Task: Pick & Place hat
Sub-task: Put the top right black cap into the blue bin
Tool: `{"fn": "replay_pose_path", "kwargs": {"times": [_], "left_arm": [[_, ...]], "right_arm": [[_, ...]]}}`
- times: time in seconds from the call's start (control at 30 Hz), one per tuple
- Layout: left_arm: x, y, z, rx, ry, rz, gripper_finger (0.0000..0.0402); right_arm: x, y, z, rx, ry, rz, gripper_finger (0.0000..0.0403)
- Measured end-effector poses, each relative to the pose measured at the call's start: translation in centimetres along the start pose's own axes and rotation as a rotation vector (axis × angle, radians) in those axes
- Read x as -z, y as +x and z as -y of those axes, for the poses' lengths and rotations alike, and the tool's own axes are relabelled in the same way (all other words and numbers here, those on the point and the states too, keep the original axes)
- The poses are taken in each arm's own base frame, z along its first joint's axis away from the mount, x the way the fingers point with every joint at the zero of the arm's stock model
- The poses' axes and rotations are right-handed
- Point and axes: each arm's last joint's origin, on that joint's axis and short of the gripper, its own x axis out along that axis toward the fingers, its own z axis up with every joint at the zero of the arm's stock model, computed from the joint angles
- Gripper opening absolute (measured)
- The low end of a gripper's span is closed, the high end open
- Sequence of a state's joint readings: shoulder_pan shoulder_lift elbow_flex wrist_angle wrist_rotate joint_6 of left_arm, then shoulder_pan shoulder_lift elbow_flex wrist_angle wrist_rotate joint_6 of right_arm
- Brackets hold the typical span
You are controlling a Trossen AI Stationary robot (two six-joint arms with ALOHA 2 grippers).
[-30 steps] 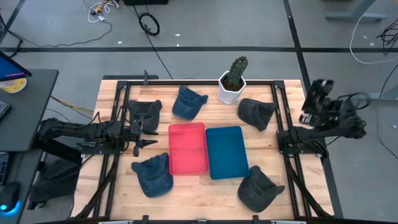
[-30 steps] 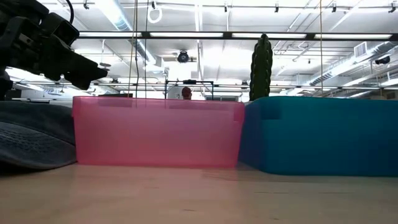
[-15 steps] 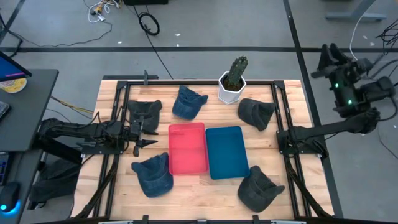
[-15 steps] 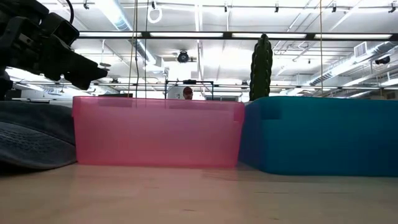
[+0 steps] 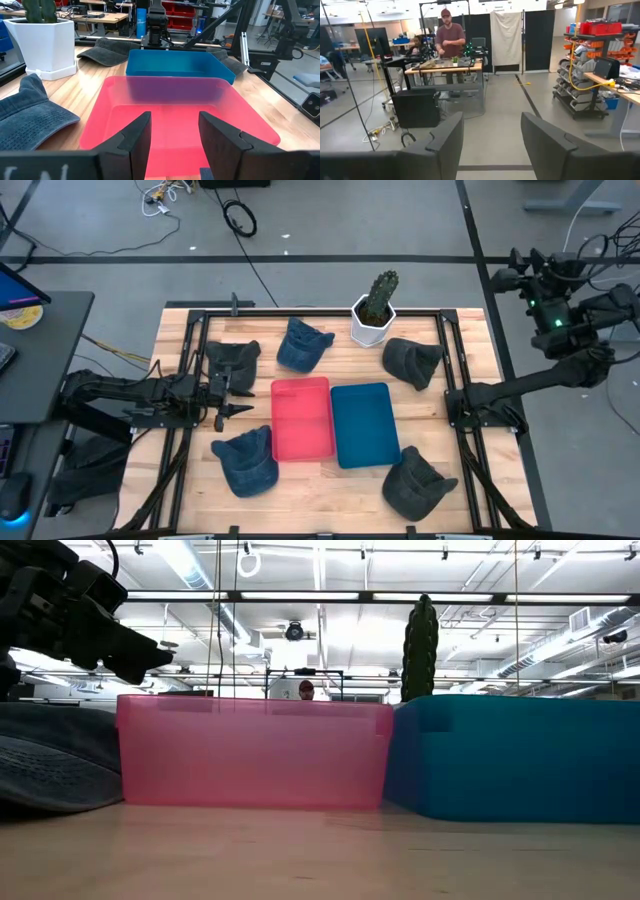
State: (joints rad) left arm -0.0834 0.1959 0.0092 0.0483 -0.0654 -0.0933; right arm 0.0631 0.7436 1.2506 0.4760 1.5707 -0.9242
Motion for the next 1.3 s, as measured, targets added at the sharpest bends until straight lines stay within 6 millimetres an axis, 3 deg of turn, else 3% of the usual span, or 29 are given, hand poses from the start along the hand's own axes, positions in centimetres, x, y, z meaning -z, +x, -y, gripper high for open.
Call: {"fn": "replay_pose_path", "kwargs": {"times": [0.4, 0.77, 1.1, 1.3], "left_arm": [[0.0, 0.0, 0.0, 0.0, 0.0, 0.0, 0.017], [0.0, 0.0, 0.0, 0.0, 0.0, 0.0, 0.017], [0.0, 0.0, 0.0, 0.0, 0.0, 0.0, 0.017], [0.0, 0.0, 0.0, 0.0, 0.0, 0.0, 0.017]], "right_arm": [[-1.1, -0.1, 0.8, -0.019, 0.131, -0.002, 0.0204], [-2.9, -0.1, 1.4, -0.133, 0.221, 0.156, 0.0204], [-3.4, -0.5, -0.3, -0.377, 0.214, 0.436, 0.0204], [-3.1, -0.6, -1.9, -0.407, 0.299, 0.395, 0.0204]]}}
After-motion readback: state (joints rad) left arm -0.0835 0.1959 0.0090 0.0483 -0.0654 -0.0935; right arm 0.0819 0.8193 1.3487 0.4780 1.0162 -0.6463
